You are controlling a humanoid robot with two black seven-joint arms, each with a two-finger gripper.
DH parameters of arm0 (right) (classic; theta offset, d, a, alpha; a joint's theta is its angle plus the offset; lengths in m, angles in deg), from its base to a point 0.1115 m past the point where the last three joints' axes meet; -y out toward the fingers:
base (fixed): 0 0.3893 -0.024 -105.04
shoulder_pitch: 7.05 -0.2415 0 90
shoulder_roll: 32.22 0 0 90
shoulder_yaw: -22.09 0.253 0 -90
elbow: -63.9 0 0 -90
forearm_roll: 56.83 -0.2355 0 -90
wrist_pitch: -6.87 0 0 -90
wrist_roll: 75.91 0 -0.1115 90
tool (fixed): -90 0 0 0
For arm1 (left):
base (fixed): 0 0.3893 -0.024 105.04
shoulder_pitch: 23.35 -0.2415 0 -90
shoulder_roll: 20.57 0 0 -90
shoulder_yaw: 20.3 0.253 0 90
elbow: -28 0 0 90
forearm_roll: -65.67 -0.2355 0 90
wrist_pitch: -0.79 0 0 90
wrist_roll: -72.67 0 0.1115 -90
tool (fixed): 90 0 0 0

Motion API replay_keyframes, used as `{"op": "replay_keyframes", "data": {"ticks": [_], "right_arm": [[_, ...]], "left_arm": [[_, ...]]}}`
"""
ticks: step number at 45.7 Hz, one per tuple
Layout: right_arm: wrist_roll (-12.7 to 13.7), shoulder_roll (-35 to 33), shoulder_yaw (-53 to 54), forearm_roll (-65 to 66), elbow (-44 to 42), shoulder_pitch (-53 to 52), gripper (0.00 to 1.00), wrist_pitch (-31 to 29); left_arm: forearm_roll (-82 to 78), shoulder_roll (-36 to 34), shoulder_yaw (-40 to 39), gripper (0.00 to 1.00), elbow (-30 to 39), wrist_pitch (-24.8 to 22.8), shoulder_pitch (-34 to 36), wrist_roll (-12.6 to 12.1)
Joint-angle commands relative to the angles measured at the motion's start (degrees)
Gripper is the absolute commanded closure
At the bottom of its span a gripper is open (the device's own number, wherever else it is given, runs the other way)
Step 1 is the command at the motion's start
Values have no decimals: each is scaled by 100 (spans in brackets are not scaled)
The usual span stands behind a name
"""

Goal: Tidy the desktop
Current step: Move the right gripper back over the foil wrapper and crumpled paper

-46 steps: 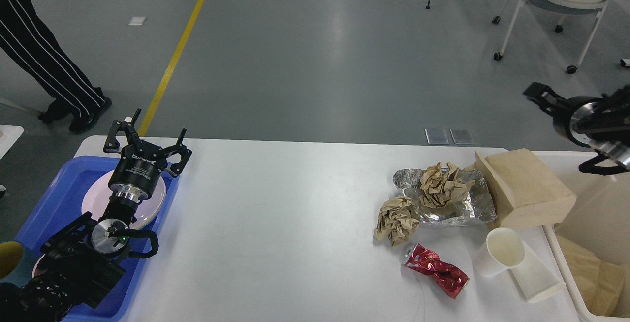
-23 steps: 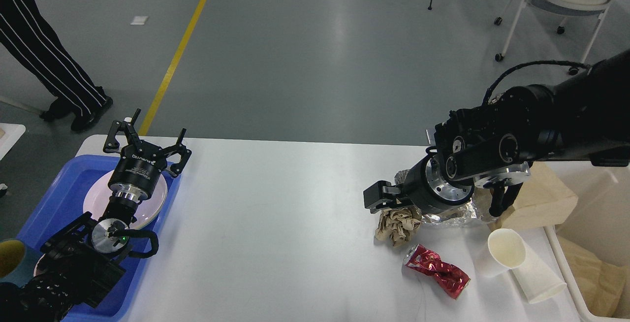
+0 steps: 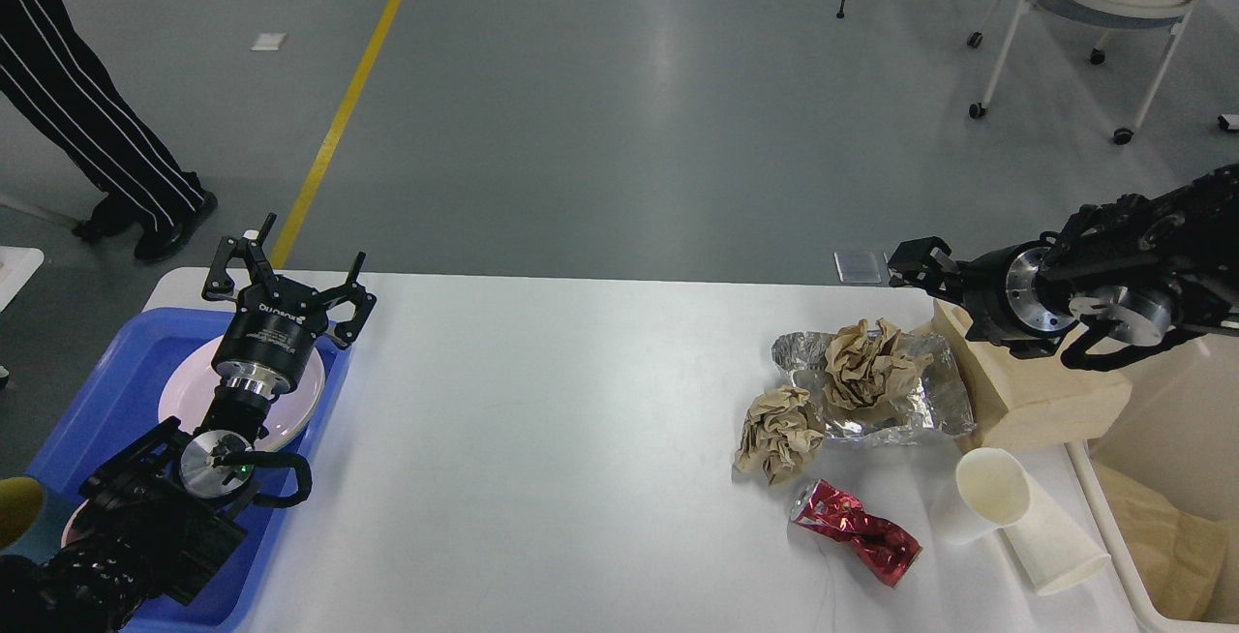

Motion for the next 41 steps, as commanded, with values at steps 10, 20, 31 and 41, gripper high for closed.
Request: {"op": "replay_keyframes", "data": {"ticks": [10,20,31,41], "right_arm": [[-700,179,-888,1912,-940,1039,0,1397],[-946,549,-1582,1632,-1978,2059,0,1388],[-1526,593,-1970,1465,-2075,2419,0,1379],[-1544,751,-1926,1315,-2224,2710,0,1493]], "left_arm": [[0,0,0,1,-1,0,0,2],[0,0,0,1,-1,0,0,-7],[0,0,0,1,-1,0,0,-7],[0,0,0,1,-1,0,0,2]]}}
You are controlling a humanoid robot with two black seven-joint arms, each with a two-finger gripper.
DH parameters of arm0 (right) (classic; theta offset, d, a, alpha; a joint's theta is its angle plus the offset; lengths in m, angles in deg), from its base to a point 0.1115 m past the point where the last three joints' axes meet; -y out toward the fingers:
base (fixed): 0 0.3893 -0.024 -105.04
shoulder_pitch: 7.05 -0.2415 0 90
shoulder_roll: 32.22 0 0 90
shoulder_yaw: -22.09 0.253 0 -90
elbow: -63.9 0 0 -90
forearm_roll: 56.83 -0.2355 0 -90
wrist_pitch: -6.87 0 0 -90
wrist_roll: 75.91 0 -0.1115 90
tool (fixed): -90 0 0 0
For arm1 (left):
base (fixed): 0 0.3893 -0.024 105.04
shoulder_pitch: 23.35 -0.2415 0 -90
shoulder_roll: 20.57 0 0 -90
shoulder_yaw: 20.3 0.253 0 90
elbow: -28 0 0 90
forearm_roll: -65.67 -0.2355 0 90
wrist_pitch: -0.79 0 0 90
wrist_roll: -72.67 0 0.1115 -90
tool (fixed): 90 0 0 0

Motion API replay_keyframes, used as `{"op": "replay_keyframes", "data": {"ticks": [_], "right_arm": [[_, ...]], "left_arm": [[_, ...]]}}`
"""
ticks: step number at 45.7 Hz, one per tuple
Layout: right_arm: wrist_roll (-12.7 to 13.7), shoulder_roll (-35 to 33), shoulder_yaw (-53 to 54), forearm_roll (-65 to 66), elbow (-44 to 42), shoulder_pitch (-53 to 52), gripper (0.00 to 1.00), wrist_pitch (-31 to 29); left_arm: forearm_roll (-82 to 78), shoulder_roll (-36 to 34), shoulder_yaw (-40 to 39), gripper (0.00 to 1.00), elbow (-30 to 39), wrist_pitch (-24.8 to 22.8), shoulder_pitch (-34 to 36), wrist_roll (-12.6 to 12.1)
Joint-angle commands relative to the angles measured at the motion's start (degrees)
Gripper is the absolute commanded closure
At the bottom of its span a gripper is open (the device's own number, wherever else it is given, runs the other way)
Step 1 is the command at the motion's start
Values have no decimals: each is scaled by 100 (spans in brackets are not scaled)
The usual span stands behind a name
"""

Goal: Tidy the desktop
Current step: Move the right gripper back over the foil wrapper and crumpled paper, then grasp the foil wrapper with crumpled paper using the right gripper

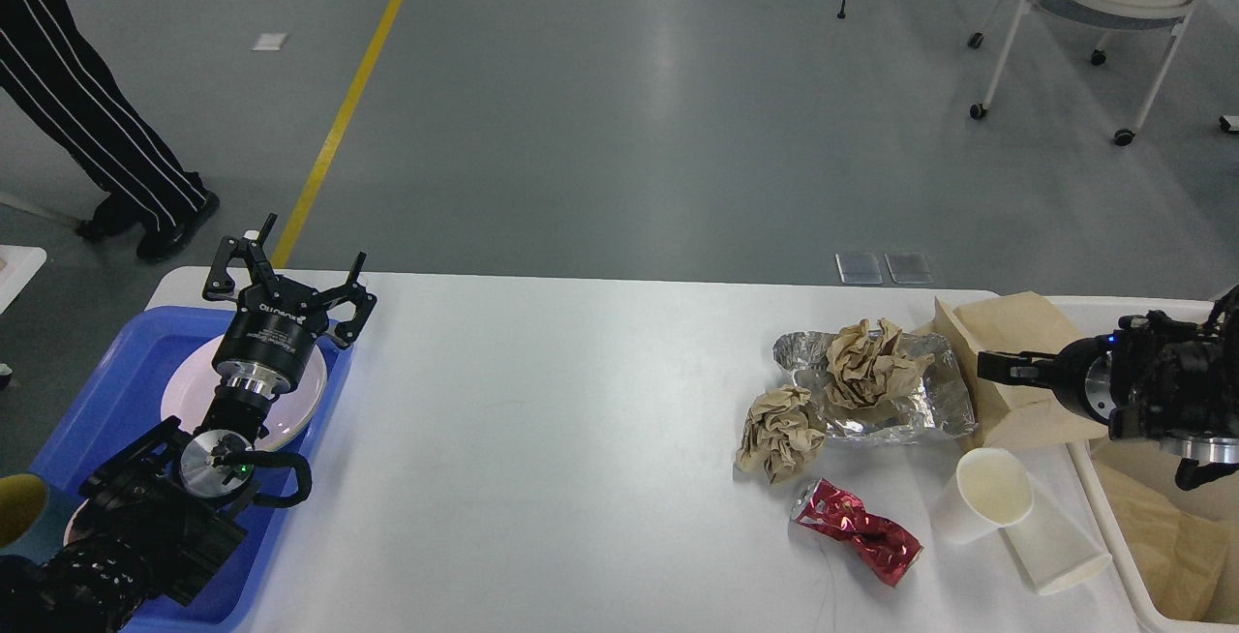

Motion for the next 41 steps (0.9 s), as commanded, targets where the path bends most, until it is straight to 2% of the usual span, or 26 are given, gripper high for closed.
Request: {"op": "replay_keyframes", "data": {"ticks": [1,8,14,20,28,41], "right_arm": [[-9,67,41,-61,-34,55,0,68],[-9,93,50,-52,-104,125,0,68],[-9,269,50,-52,-587,564,0,33],[26,304,50,-105,-719,705,0,42],[53,392,-117,-228,-1290,1074,14,7],[105,392,-205,-448,-1730,1488,17,-20]], "left_arm": [[0,0,0,1,0,0,0,-2],[0,0,0,1,0,0,0,7],[0,0,0,1,0,0,0,-2],[0,0,0,1,0,0,0,7],[0,0,0,1,0,0,0,-2],[0,0,0,1,0,0,0,-2]]}}
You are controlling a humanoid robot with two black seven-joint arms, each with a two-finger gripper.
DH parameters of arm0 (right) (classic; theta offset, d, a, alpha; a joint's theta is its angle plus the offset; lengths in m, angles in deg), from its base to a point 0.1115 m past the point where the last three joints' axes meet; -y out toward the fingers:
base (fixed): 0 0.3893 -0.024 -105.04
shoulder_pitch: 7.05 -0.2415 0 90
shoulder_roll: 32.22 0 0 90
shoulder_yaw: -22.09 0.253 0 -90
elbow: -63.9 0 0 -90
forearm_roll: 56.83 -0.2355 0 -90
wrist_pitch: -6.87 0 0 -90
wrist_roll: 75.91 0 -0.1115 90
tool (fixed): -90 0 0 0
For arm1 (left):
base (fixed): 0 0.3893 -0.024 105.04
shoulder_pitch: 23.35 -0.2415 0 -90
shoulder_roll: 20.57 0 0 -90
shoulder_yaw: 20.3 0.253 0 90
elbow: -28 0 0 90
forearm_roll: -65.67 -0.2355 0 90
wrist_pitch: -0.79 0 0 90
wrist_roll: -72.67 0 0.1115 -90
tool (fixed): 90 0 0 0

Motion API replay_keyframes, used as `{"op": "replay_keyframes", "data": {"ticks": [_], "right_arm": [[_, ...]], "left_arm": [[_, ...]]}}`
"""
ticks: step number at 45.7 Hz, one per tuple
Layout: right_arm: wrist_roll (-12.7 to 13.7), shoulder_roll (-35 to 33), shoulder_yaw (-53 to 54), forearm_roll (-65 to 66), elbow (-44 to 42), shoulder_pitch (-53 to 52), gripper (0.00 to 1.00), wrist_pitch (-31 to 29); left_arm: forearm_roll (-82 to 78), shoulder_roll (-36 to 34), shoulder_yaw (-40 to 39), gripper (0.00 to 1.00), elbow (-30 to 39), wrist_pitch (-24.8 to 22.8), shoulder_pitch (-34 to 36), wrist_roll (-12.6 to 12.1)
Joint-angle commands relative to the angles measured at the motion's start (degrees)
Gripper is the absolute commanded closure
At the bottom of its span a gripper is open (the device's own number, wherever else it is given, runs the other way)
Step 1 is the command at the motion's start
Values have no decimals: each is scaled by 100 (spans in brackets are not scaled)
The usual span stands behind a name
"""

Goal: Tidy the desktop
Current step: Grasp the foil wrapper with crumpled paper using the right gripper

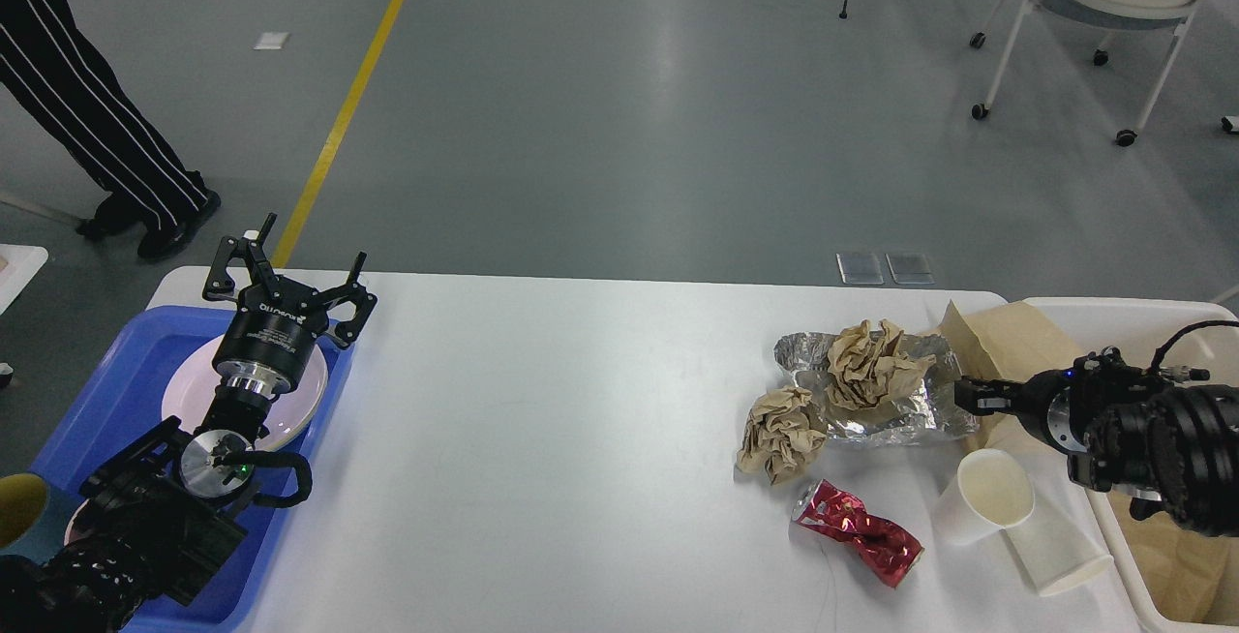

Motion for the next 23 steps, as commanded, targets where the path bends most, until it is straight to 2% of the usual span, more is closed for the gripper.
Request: {"op": "replay_keyframes", "data": {"ticks": [1,6,10,14,18,23], "right_arm": [[4,2,-35,-63,-192,219,17,-16],[65,-6,-44,-63,-368,404,19,-25],[83,-24,-52,-63,-403,492,28,-25],[83,-24,-123,-63,-403,554,40,-25],[83,-24,-193,-63,-412,580,58,-16],[92,-15,-219,-63,-447,580,74,-16]], "left_arm": [[0,0,0,1,0,0,0,-8],[0,0,0,1,0,0,0,1],[0,0,0,1,0,0,0,1],[0,0,0,1,0,0,0,1],[0,0,0,1,0,0,0,1],[0,0,0,1,0,0,0,1]]}}
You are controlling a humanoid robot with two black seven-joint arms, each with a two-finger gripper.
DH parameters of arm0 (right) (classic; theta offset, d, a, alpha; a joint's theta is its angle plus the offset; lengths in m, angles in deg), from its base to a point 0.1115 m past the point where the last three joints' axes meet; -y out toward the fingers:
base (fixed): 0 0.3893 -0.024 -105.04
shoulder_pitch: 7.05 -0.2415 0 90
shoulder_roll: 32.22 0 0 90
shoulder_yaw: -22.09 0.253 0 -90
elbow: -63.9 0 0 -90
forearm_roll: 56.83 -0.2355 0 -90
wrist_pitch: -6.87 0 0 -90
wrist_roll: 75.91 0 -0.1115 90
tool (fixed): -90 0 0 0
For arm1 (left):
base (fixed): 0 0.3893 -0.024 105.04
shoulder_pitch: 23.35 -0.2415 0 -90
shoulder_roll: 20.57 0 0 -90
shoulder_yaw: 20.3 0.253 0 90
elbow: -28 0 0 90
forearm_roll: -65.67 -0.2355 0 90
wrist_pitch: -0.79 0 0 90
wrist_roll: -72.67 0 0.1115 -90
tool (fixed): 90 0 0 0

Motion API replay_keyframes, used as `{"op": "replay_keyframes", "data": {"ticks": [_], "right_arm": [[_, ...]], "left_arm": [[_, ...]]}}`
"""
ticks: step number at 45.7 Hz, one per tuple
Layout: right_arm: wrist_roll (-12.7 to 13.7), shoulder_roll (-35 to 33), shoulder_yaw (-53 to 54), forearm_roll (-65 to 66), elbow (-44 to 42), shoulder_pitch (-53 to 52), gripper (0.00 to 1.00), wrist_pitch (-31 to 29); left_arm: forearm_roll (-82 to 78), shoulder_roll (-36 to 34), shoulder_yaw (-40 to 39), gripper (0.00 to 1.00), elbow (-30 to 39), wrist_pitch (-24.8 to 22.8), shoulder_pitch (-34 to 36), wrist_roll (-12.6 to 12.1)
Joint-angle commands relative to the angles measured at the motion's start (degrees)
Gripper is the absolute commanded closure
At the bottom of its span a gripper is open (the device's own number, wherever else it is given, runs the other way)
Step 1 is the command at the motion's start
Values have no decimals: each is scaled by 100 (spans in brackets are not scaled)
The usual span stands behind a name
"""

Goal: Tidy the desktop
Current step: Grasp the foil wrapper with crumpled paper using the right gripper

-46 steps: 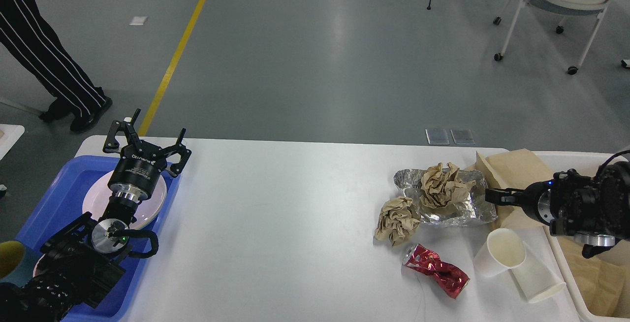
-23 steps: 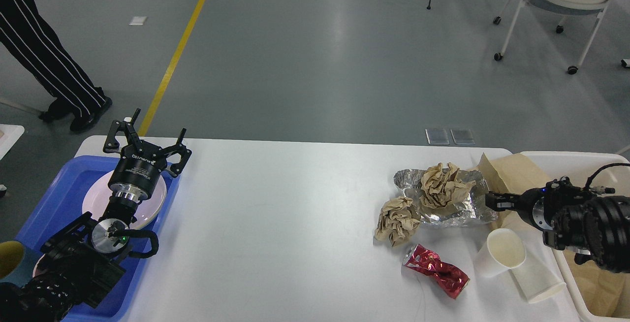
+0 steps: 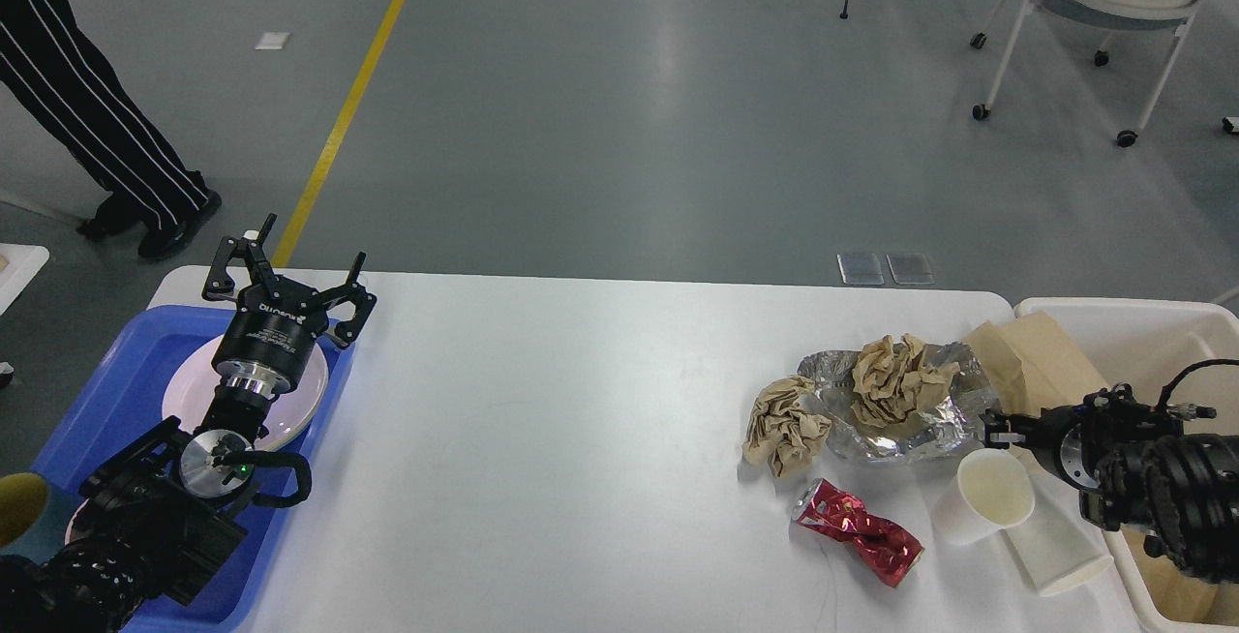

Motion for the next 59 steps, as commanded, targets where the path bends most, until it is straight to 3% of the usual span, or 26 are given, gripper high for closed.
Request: {"op": "replay_keyframes", "data": {"ticks": [1,6,10,11,30,43,48,59], "right_arm": [[5,8,-32,0,-33,6,77,5],[5,-1,11,-17,-33,-38,81,40],[-4,17,20,-17,-33,-38,99,49],[-21,25,20,-17,-24,-38,100,32],[-136,17,99,-184,107,-301,100,-30],[-593,-519,196,-140,415,-907,100,-215],[-882,-809,187,-97,766,-1303,100,-241],[-1252,-1214,231,369,2014,-3059,100,-741]], "left_arm": [[0,0,0,1,0,0,0,1],[0,0,0,1,0,0,0,-8],[0,0,0,1,0,0,0,1],[0,0,0,1,0,0,0,1],[0,0,0,1,0,0,0,-8],[0,0,0,1,0,0,0,1],[0,0,0,1,0,0,0,1],[0,0,0,0,0,0,0,1]]}}
